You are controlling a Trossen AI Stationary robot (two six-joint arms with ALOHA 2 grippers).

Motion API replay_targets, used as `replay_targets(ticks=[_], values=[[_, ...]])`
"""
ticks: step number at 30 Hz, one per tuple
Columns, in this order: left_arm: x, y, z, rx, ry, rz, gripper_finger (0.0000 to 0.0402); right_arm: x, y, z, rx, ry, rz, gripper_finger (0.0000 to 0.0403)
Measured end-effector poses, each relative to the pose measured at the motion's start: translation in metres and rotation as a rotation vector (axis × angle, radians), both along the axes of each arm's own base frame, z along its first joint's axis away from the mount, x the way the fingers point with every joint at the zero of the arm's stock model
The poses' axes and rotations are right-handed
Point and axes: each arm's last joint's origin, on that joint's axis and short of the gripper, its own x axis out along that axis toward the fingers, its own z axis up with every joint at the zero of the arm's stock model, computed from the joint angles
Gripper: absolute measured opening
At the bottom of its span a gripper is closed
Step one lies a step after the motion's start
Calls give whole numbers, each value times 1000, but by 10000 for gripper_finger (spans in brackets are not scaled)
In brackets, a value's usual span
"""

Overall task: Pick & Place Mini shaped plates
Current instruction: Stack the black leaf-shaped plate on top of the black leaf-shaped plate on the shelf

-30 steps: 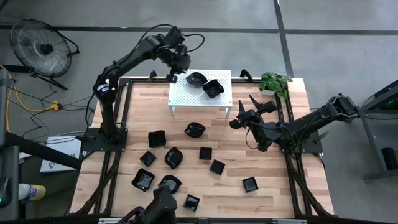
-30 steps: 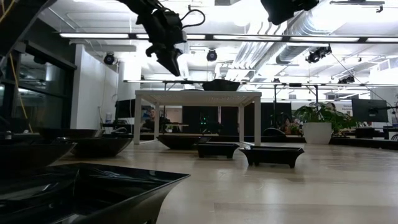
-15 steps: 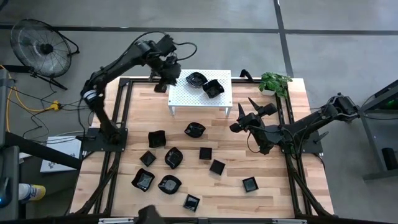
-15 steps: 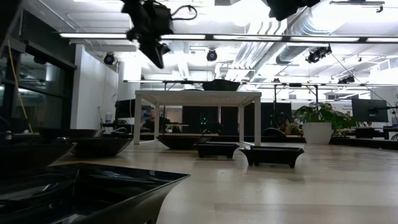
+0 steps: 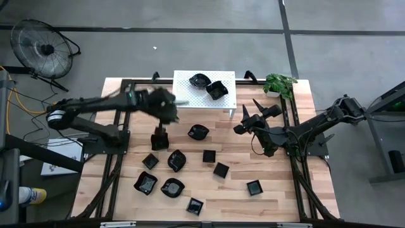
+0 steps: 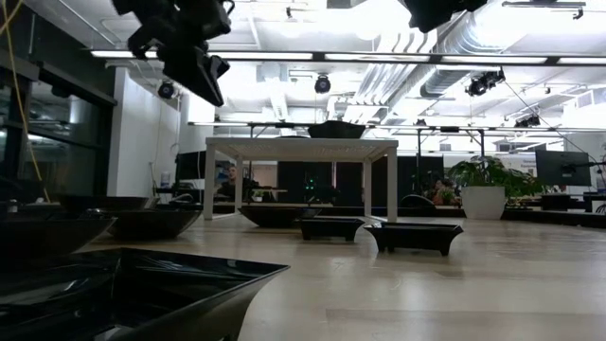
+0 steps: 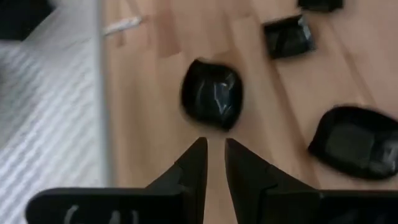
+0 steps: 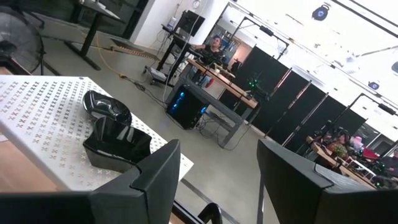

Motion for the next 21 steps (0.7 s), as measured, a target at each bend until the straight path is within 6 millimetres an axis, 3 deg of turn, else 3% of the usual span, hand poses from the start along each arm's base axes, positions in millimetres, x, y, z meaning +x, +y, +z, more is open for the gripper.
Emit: replay_targets(ticks=[5,12,21], values=[[15,-36,-26,73,-30,-40,53,0,0,0,5,-13,0,209],[40,-67,-55,248,0,-184,53,0,0,0,10,-25,0,209],[73,-65,-97,282,36,-179,53,0,0,-1,3,-8,0,209]])
